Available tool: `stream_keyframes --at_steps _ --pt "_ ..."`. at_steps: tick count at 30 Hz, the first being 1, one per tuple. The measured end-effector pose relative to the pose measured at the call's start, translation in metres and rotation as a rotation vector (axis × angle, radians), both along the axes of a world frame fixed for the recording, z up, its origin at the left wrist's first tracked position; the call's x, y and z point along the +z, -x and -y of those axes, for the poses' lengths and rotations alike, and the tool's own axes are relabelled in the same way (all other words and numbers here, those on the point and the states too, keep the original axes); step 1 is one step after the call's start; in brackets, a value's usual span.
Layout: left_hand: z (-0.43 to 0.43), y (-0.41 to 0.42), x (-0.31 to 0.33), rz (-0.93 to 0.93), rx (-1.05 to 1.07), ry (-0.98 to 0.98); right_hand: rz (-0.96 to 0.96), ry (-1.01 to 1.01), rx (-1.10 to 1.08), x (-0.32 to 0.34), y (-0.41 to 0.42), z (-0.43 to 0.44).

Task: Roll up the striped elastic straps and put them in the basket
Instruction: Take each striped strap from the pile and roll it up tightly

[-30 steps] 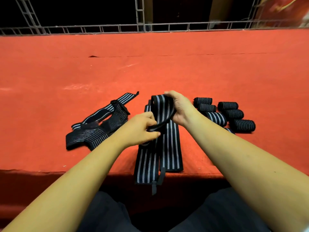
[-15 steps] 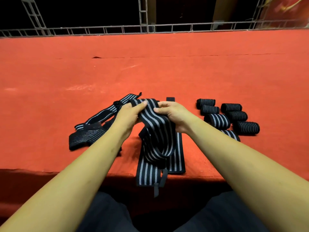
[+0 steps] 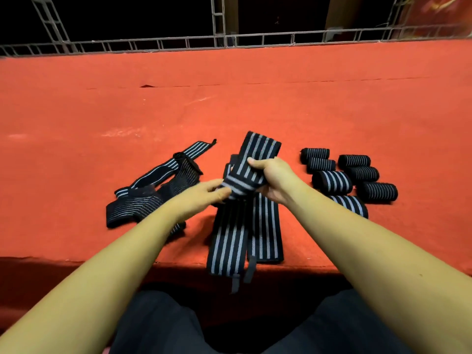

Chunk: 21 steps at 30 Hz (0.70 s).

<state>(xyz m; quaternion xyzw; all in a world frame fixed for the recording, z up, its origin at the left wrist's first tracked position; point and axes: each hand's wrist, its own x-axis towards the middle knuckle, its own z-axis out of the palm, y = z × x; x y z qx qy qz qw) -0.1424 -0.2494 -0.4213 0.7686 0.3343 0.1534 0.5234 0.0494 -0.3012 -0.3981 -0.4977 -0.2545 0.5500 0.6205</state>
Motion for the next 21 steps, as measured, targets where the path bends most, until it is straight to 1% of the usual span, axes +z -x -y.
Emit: stream_keyframes --at_steps 1,3,5,7,9,11,13,17,18,21 --pt "0.002 0.003 -0.004 -0.030 -0.024 -0.030 -0.007 0.013 -0.011 0.000 -0.002 -0.002" --pt "0.007 0.006 -0.007 -0.049 -0.039 -0.018 -0.021 0.028 -0.008 -0.004 0.000 -0.002" --pt "0.009 0.006 -0.012 -0.055 -0.024 -0.019 -0.096 0.049 0.015 -0.012 0.005 0.000" --pt "0.008 0.007 -0.018 -0.085 -0.013 -0.112 -0.157 0.083 0.026 -0.019 0.009 0.002" --pt "0.010 0.010 -0.026 -0.148 0.038 -0.208 -0.176 0.115 -0.005 -0.027 0.011 0.001" --pt "0.013 0.013 -0.034 -0.140 0.059 -0.195 -0.194 0.140 -0.021 -0.030 0.012 -0.001" --pt "0.015 0.017 -0.046 -0.131 0.031 -0.185 -0.221 0.163 -0.066 -0.030 0.012 -0.004" --pt "0.014 0.027 -0.061 -0.088 0.109 -0.132 -0.281 0.181 -0.224 -0.025 0.010 -0.013" --pt "0.016 0.026 -0.066 -0.093 0.115 -0.145 -0.291 0.169 -0.260 -0.023 0.009 -0.015" --pt "0.024 0.026 -0.078 -0.184 0.171 -0.276 -0.301 0.142 -0.353 -0.015 0.007 -0.021"
